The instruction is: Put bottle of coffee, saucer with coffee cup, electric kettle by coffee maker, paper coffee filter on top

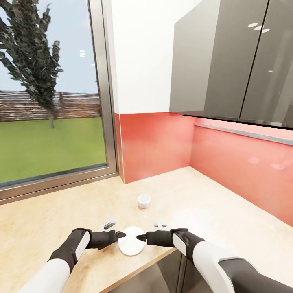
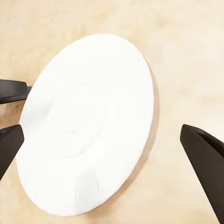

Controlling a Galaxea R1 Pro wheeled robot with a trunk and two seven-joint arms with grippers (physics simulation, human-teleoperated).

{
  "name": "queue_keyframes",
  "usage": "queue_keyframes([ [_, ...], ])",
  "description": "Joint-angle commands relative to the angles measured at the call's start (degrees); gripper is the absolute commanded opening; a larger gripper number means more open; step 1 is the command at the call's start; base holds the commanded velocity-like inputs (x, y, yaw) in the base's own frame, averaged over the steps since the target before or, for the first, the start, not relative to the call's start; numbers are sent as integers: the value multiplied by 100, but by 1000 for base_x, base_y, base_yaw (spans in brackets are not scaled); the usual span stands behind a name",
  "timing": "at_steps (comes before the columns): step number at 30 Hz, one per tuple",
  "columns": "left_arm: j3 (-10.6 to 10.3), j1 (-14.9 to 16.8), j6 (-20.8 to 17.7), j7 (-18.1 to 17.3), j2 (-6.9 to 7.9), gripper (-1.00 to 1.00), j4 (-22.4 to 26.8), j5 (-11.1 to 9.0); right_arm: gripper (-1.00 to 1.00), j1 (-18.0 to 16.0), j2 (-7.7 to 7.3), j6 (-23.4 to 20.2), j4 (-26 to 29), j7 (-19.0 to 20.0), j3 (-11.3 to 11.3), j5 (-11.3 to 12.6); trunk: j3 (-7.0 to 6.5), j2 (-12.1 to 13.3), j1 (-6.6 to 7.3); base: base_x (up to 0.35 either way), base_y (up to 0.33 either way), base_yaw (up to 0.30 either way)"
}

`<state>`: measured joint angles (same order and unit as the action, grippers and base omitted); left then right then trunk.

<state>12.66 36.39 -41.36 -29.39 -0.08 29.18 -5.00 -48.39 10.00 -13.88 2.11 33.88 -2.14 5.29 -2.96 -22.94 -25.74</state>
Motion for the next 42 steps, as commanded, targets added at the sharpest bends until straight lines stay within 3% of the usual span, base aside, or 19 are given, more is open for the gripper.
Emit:
queue_keyframes([
  [1,-10,-8,-30,32,-1,100,-44,121,100,11,0,-84,-46,-4,-157,-1,6,2,-4,0,0,0],
  [31,-10,-18,-36,22,-21,100,-44,79,100,192,0,-80,-44,-5,-164,-1,6,2,-4,0,0,0],
  [42,-10,-18,-31,21,-142,100,-44,86,100,202,0,-80,-44,3,-163,-1,6,2,-4,0,0,0],
])
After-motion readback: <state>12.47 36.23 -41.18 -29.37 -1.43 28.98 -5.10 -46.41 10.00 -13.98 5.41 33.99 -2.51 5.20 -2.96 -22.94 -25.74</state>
